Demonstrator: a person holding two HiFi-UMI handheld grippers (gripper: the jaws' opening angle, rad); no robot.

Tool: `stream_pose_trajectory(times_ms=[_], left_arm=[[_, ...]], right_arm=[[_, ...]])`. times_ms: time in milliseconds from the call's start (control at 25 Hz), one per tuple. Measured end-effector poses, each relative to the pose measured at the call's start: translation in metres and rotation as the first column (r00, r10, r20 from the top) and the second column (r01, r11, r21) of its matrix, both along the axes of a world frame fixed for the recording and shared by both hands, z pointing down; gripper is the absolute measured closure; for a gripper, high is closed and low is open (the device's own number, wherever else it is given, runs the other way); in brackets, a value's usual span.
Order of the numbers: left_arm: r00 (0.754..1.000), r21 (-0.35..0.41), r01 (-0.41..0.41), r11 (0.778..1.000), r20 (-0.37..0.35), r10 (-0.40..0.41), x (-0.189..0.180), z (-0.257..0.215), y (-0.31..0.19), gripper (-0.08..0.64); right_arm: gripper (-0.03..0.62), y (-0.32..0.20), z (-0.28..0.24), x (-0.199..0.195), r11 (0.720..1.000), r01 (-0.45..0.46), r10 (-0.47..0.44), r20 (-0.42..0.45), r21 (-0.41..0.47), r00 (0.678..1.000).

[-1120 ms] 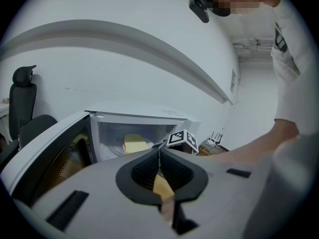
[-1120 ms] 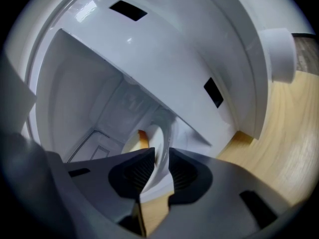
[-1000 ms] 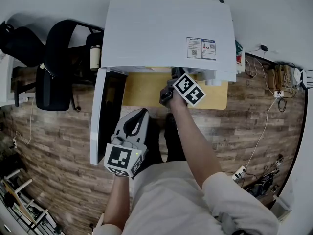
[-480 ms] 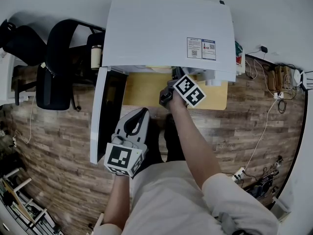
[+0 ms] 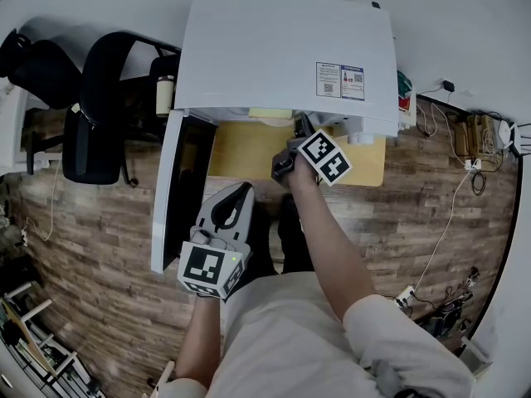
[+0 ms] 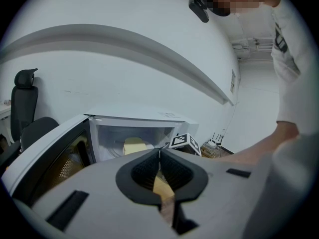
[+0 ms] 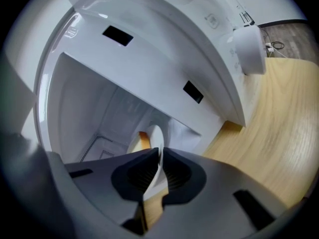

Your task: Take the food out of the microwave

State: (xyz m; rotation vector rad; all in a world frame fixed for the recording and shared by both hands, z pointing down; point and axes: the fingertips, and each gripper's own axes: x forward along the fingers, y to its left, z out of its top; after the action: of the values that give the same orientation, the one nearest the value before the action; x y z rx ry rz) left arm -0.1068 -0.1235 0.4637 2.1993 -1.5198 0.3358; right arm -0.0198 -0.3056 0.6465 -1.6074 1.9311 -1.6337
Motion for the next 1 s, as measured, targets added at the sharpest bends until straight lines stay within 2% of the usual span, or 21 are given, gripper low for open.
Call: stream_pose_trajectory(times_ms=[480, 720, 1000], left_arm=[[1.0, 0.01, -0.006, 1.0, 0.005, 0.005, 0.016, -0.003, -0.002, 0.549], [1.0, 0.012, -0.007, 1.0, 0.007, 0.007, 0.024, -0.004, -0.001, 0.549], [1.0, 0.014, 0.0, 1.0, 0.01, 0.0, 0.031, -0.005, 0.0, 0.549]], right_arm=[[0.58, 0.007, -0.007, 0.011, 0.998, -0.062, 0.06, 0.201, 0.002, 0.978], [0.583, 0.009, -0.011, 0.014, 0.997, -0.077, 0.072, 0.297, 0.007, 0.952], [0.584, 0.01, -0.015, 0.018, 0.996, -0.092, 0.08, 0.412, 0.01, 0.908]])
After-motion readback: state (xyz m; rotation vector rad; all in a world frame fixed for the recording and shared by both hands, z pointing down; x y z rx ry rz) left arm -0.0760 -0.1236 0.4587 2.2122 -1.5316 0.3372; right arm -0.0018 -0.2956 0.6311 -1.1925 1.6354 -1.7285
